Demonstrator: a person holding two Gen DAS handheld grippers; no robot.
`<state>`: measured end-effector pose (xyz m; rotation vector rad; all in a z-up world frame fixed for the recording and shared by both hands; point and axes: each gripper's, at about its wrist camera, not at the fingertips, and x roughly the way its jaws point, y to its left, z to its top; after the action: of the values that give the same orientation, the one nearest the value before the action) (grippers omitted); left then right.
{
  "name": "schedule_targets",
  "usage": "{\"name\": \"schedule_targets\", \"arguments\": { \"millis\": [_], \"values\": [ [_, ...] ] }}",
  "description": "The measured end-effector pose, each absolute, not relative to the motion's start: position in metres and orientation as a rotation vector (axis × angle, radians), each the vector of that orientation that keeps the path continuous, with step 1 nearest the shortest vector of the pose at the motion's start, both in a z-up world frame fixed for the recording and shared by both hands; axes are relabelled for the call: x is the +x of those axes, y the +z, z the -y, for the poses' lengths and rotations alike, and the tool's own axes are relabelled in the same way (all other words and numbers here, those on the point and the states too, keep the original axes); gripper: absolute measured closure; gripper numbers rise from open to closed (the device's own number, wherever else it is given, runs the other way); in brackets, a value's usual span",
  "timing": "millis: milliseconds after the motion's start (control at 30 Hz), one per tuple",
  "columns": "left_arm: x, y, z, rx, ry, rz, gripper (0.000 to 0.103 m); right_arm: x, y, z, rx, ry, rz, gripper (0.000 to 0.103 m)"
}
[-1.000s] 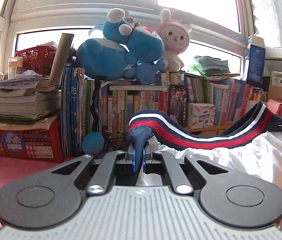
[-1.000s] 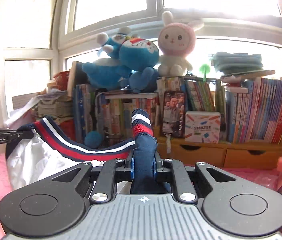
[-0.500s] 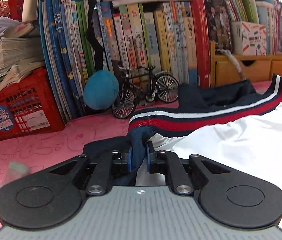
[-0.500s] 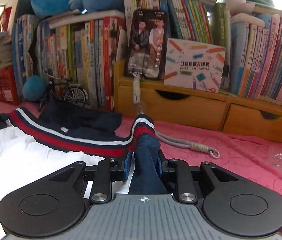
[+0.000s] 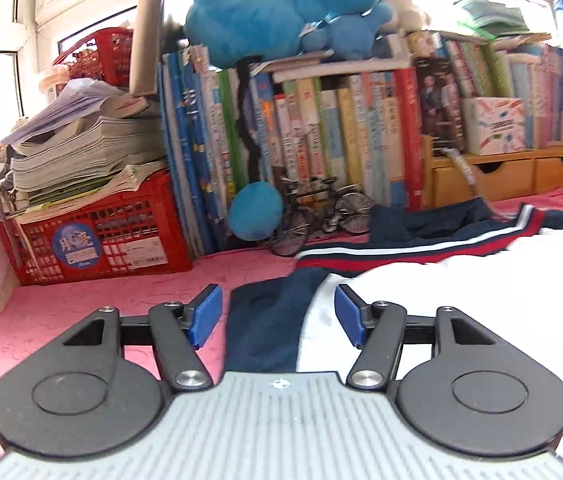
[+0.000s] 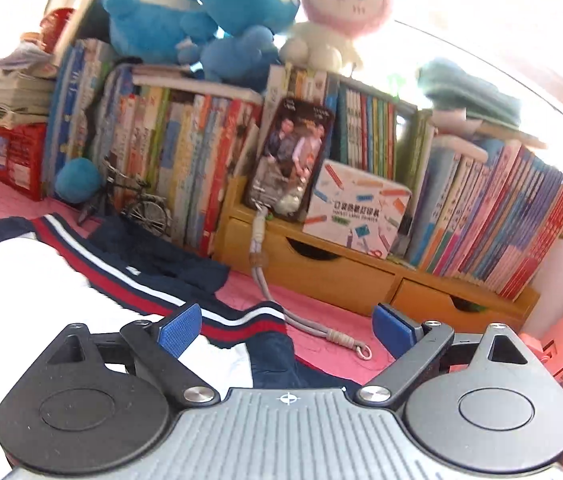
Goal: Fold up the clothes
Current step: 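Release the cuff and lift both open grippers off the jacket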
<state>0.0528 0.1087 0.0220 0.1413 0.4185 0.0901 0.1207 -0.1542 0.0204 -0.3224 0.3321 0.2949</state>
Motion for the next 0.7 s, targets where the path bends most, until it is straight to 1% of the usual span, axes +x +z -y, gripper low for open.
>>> {"name": "schedule_targets", "arguments": {
  "millis": [133,233,367,533,600,700],
  "values": [
    [0.024,0.006,-0.058,0.218,-0.001,-0.433,0.037,0.06,0.023,0.157,-0.333,0.364,-0.304,0.007],
    [0.015,-0.008,-0.034,0.279,-0.025,-0.445,0.037,0.037,0.015,0.149,-0.406,0.381,-0.289,0.006],
    [0.014,-0.016,-0.026,0.3,-0.016,-0.446,0.038,0.011,0.002,0.136,-0.516,0.398,-0.267,0.0],
    [0.021,-0.013,-0.014,0.287,-0.034,-0.414,0.039,-0.021,-0.014,0.12,-0.653,0.418,-0.238,0.0],
    [0.025,-0.013,-0.01,0.302,-0.033,-0.406,0.038,-0.018,-0.019,0.121,-0.674,0.397,-0.251,0.0],
    [0.034,-0.024,-0.011,0.36,-0.012,-0.445,0.037,-0.007,-0.028,0.127,-0.695,0.353,-0.278,0.0]
  ]
}}
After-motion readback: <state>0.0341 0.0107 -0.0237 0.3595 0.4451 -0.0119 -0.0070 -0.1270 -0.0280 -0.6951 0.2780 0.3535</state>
